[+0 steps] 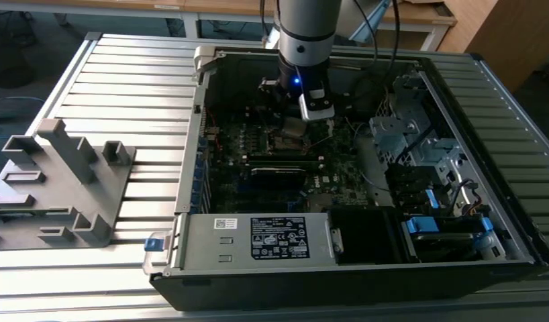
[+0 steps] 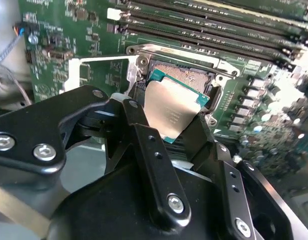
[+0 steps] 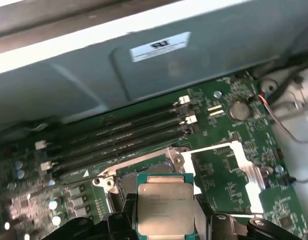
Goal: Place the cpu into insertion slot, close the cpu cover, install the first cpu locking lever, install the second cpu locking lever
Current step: 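Place the cpu into insertion slot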
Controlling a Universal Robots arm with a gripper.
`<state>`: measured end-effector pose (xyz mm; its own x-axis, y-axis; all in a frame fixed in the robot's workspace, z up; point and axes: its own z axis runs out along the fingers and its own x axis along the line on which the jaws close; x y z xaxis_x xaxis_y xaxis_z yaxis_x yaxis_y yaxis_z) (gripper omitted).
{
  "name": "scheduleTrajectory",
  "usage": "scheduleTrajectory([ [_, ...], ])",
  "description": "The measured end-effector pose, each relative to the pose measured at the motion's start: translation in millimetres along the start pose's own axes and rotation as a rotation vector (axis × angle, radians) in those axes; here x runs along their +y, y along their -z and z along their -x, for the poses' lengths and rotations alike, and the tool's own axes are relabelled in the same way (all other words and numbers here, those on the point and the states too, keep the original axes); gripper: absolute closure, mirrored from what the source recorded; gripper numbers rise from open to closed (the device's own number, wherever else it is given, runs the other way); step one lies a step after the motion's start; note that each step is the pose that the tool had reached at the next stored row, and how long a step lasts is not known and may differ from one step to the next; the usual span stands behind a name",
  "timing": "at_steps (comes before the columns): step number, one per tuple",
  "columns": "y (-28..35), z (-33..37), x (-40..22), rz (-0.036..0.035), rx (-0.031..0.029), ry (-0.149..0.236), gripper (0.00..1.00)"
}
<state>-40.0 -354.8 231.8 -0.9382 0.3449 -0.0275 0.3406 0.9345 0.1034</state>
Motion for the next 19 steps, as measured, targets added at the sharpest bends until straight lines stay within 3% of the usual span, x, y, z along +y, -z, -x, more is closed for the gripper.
scheduleTrajectory([
  [19, -1.6, 0.0, -0.2, -0.011, -0.0363, -0.344, 0.46],
])
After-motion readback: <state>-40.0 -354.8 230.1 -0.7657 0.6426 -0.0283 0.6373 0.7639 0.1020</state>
